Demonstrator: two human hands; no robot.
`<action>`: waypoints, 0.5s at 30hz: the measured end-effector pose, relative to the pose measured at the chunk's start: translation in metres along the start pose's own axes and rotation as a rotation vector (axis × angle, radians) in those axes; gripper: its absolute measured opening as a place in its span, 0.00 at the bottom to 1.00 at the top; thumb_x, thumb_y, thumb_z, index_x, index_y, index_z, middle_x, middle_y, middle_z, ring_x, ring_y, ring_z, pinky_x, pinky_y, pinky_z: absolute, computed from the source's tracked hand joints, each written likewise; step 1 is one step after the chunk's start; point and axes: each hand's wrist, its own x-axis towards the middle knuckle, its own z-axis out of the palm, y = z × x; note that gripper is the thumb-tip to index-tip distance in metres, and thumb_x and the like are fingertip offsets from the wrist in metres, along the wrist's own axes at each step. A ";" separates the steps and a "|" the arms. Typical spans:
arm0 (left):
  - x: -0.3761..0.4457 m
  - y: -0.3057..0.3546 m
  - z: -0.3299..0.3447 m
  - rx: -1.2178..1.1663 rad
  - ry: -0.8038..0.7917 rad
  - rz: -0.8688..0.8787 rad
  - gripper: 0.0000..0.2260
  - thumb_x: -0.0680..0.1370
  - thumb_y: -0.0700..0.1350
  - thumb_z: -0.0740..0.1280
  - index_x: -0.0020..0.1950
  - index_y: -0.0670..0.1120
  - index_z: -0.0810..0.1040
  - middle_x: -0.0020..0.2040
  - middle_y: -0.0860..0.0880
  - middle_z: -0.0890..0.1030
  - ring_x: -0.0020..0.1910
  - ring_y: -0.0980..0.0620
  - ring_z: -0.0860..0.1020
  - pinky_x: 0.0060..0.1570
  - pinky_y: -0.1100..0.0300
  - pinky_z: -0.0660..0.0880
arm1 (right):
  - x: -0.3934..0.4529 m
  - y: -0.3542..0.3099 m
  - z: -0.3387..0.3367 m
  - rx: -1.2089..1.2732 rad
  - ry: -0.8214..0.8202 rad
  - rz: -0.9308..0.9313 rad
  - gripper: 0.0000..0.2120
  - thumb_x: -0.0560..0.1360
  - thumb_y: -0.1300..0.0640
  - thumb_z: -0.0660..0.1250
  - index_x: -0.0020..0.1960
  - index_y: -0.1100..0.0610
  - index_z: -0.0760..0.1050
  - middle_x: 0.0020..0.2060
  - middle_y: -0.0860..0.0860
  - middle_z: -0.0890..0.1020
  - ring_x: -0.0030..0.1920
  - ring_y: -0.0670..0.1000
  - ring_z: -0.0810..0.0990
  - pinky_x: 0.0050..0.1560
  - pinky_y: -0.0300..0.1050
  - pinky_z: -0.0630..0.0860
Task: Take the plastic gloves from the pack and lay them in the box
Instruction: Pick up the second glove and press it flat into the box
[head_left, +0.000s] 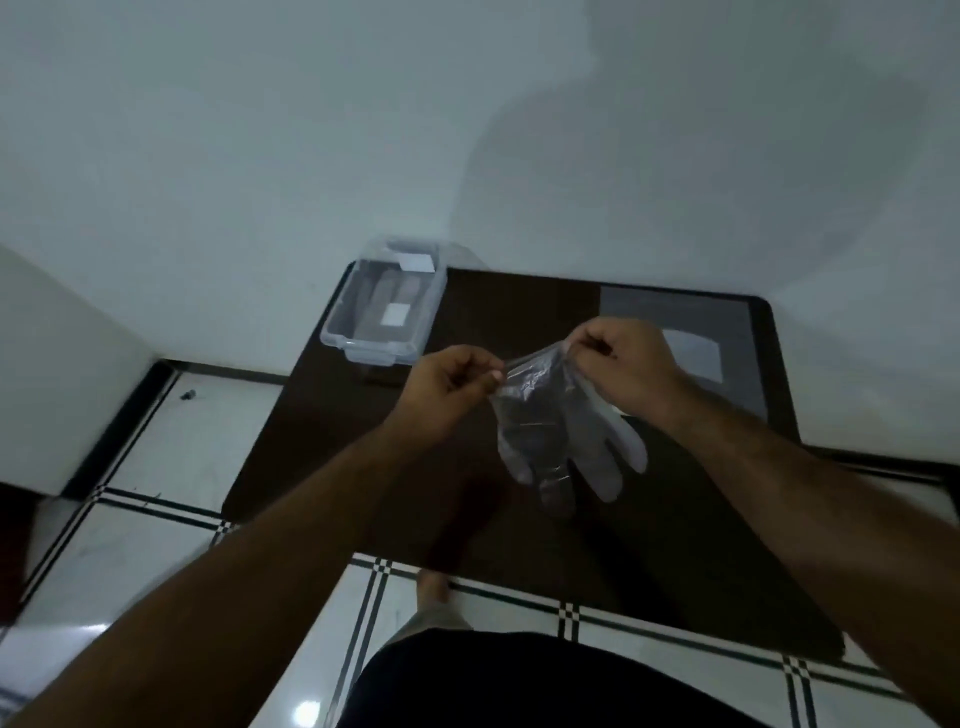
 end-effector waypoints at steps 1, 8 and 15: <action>0.007 0.004 -0.017 -0.002 0.018 0.015 0.07 0.80 0.36 0.74 0.58 0.38 0.84 0.50 0.40 0.88 0.50 0.46 0.86 0.53 0.51 0.84 | 0.015 -0.011 0.001 0.020 -0.033 0.006 0.07 0.80 0.58 0.71 0.47 0.49 0.86 0.38 0.40 0.86 0.40 0.39 0.83 0.43 0.39 0.79; 0.060 0.022 -0.141 0.020 0.078 0.078 0.03 0.80 0.36 0.74 0.51 0.36 0.86 0.45 0.42 0.88 0.45 0.51 0.85 0.50 0.57 0.82 | 0.118 -0.086 0.022 0.137 -0.149 0.035 0.04 0.80 0.59 0.74 0.48 0.57 0.88 0.41 0.49 0.89 0.43 0.46 0.88 0.51 0.45 0.85; 0.130 0.026 -0.255 -0.055 -0.043 0.052 0.06 0.78 0.33 0.74 0.55 0.35 0.86 0.50 0.35 0.86 0.48 0.45 0.84 0.55 0.53 0.83 | 0.209 -0.144 0.060 0.186 -0.179 0.072 0.07 0.81 0.62 0.70 0.48 0.59 0.87 0.42 0.53 0.90 0.39 0.46 0.86 0.42 0.39 0.80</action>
